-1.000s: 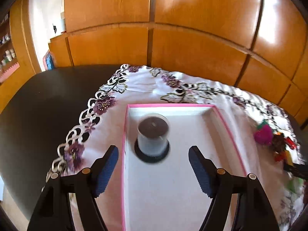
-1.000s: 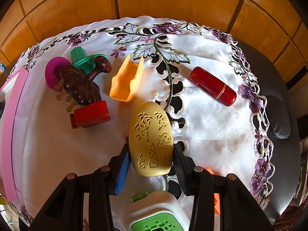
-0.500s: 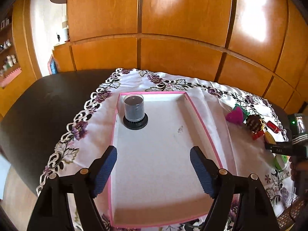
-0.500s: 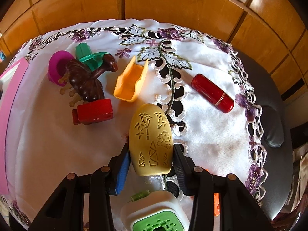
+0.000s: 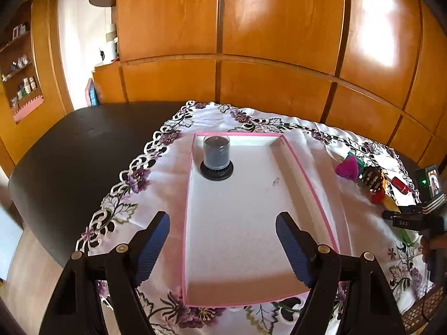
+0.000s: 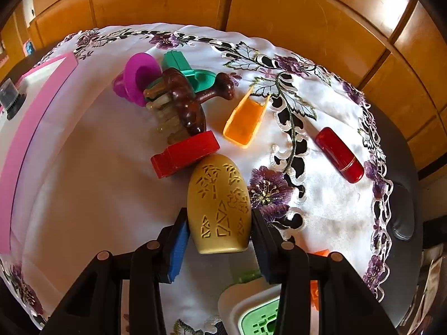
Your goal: Organize rigid objects
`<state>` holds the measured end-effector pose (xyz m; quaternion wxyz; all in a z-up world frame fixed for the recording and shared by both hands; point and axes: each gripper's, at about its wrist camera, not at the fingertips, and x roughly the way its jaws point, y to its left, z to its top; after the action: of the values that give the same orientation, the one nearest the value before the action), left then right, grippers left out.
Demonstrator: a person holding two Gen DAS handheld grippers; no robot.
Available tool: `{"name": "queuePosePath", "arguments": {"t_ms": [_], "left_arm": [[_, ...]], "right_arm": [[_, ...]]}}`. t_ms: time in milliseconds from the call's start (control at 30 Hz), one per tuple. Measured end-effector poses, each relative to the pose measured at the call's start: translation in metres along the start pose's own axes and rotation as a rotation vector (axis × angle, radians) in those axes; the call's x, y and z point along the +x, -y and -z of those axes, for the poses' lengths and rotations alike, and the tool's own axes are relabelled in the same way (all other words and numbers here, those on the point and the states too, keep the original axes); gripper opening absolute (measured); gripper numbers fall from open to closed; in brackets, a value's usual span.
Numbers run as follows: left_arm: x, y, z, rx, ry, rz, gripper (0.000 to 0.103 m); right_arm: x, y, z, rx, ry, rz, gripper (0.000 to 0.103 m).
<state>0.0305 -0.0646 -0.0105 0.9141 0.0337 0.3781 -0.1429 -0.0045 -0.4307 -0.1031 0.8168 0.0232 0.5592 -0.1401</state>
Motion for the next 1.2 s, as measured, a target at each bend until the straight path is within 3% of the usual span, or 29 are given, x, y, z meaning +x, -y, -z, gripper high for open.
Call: {"name": "queuePosePath", "arguments": {"t_ms": [133,233,267,367,433,533,700,1000,1100,1200], "left_arm": [[-0.002,-0.004,0.004,-0.003,0.002,-0.003,0.079],[-0.004,-0.008,0.006,-0.006,0.010,-0.009,0.079],[-0.003,-0.010,0.007,-0.011,0.007,-0.009,0.079],[-0.003,-0.013,0.008,-0.022,0.006,-0.007,0.079],[-0.002,-0.015,0.009,-0.026,0.002,-0.006,0.079],[-0.001,-0.018,0.011,-0.035,-0.004,0.001,0.079],[-0.003,-0.026,0.014,-0.051,0.004,-0.003,0.079],[0.003,-0.026,0.018,-0.068,-0.023,0.015,0.079],[0.005,-0.026,0.019,-0.068,-0.031,0.018,0.079],[0.005,-0.026,0.019,-0.070,-0.034,0.018,0.079]], "right_arm": [[-0.003,-0.003,-0.001,0.006,0.005,0.020,0.042],[-0.017,-0.009,-0.002,0.039,0.063,0.014,0.042],[-0.022,-0.012,-0.003,0.051,0.082,0.006,0.039],[-0.036,-0.022,-0.006,0.076,0.128,-0.026,0.015],[-0.042,-0.037,-0.009,0.056,0.150,-0.033,0.015],[-0.031,-0.052,-0.011,0.017,0.103,0.009,0.015],[-0.027,-0.037,-0.006,0.103,0.084,-0.093,0.015],[-0.037,0.001,0.003,0.244,0.078,-0.173,0.040],[-0.031,0.002,0.000,0.327,0.057,-0.296,0.045],[-0.020,-0.005,-0.004,0.414,0.025,-0.355,0.047]]}}
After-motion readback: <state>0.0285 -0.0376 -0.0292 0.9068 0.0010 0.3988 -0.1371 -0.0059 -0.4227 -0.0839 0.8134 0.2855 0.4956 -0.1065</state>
